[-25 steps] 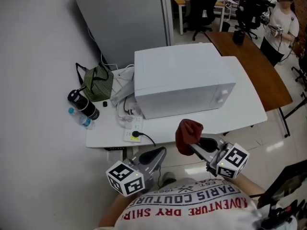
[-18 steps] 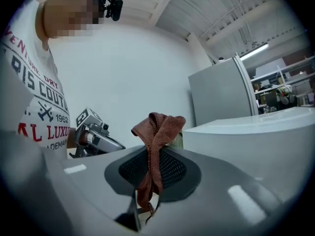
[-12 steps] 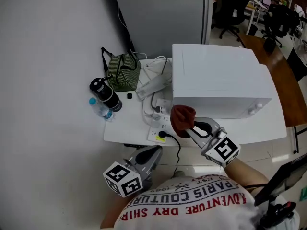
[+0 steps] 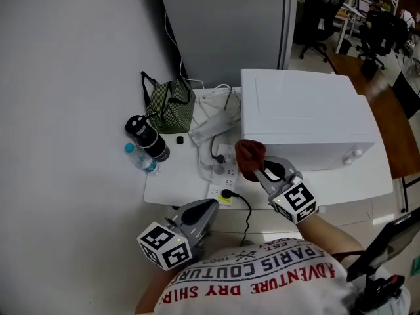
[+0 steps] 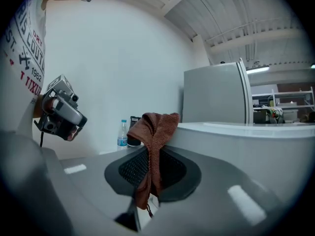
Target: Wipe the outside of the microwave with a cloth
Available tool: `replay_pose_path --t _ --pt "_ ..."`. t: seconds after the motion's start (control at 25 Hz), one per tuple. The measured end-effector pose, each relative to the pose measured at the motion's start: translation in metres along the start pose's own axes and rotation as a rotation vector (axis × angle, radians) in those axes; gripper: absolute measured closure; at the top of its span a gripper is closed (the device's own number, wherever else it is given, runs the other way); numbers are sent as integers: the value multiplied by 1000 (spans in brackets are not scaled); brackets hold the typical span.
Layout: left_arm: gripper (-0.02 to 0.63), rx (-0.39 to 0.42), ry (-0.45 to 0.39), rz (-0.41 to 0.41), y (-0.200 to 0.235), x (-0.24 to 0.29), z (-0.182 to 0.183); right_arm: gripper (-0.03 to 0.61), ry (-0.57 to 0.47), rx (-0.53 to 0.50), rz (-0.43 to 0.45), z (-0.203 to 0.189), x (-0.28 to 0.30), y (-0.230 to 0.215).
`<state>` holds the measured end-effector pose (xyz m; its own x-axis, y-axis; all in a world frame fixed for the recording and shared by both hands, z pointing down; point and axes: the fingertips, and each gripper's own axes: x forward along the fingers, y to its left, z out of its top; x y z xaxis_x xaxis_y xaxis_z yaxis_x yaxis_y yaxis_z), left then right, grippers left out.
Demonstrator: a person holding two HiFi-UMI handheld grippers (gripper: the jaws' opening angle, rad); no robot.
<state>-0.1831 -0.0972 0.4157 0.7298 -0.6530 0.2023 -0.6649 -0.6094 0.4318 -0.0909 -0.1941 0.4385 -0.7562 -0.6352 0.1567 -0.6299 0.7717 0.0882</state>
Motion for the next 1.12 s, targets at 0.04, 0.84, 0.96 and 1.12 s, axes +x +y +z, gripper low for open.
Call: replay_pose_path --t 0.04,0.84,0.96,1.12 --pt "607 0 8 0 -1 4 0 535 3 6 -7 -2 0 -4" --pt "607 58 61 -133 -89 92 3 534 39 119 -292 -32 -146 -137" --pt "607 67 81 -177 -110 115 1 534 44 158 -371 -43 -185 -165" --pt "607 83 109 -225 -137 140 -3 535 41 204 -457 -54 -229 -197"
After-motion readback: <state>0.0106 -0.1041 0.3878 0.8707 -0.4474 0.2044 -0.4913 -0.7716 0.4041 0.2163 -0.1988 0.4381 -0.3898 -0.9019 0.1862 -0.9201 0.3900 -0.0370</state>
